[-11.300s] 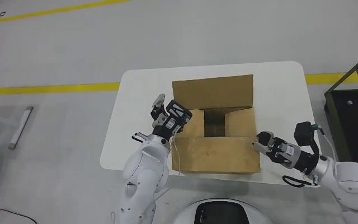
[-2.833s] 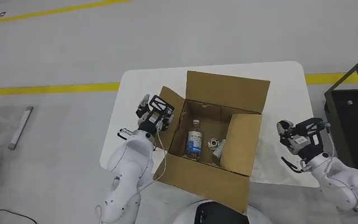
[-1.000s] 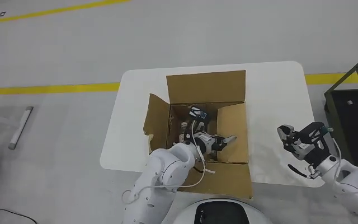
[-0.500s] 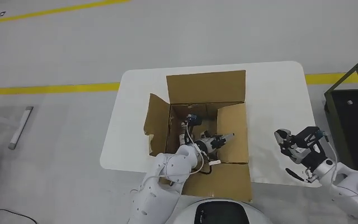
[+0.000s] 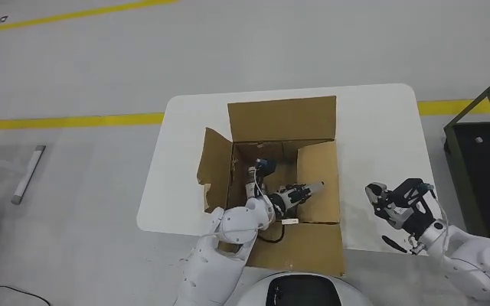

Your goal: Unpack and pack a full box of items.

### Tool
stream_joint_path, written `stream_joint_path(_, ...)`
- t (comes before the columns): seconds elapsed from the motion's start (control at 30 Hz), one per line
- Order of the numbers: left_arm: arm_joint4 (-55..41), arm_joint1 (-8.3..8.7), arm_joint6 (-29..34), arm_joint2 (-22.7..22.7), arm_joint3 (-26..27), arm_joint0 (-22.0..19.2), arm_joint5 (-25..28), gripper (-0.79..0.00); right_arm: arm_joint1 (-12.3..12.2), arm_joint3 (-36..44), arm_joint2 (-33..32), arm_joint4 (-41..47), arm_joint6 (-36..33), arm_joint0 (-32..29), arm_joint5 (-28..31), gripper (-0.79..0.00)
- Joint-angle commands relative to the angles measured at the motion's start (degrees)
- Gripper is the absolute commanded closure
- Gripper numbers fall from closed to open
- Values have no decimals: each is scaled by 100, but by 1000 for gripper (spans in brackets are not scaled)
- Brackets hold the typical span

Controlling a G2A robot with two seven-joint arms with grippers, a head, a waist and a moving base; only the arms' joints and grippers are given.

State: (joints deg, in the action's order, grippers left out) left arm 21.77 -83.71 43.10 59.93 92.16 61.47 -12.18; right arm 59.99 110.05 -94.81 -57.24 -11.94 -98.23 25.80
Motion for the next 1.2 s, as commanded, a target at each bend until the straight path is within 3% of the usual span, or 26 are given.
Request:
stream_joint_path(0.0,-104,8,122,10,11,-20,-12,-785,1,17,13,6,-11,14,7,0)
stream_joint_path(0.47,-647,32,241,13,228,-59,-40,-785,15,44,0,73,5,39,-66,0)
stream_joint_path(0.5,-722,32,226,33,258,-67,-47,-785,16,56,-20,60,12,43,-101,-49)
stream_joint_path(0.57,-730,37,219,35,358,-116,-39,-785,22,73,-112,154,51,44,-264,-237)
stream_joint_path(0.67,-838,34,182,34,559,-194,-10,-785,28,118,-305,426,10,49,-471,-379)
stream_joint_path(0.7,-822,35,179,15,626,-229,30,-785,30,136,-378,593,-32,55,-523,-557)
stream_joint_path(0.77,-822,33,158,-21,736,-299,71,-785,32,163,-554,970,-165,77,-645,-739)
stream_joint_path(0.8,-718,34,139,-59,782,-354,74,-785,35,171,-640,1243,-242,87,-709,-785)
stream_joint_path(1.17,357,-5,252,-886,1065,-960,811,-785,40,14,-1478,4137,-1175,209,-949,-770)
